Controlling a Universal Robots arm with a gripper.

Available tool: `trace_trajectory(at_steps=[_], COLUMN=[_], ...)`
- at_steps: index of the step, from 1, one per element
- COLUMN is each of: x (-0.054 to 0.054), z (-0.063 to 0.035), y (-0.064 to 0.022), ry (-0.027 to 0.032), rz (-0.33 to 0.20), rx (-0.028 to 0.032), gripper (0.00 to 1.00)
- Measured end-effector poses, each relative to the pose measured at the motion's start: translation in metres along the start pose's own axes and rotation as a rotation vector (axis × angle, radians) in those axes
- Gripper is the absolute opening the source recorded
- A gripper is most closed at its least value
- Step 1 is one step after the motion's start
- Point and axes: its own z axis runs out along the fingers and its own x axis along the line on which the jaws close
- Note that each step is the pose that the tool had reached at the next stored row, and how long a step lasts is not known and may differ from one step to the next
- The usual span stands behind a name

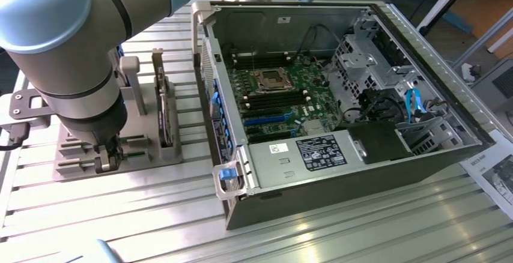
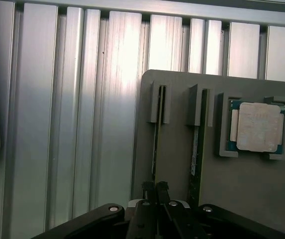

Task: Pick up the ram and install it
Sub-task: 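Pick up the ram and move it above insertion slot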

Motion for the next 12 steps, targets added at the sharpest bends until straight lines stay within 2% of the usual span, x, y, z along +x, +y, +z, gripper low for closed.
trace_trajectory(at_steps=[12], x=[-0.0001], z=[-0.0013], y=[0.0000], ry=[0.0000], rz=[0.001], rx=[-0.0001], gripper=[0.13])
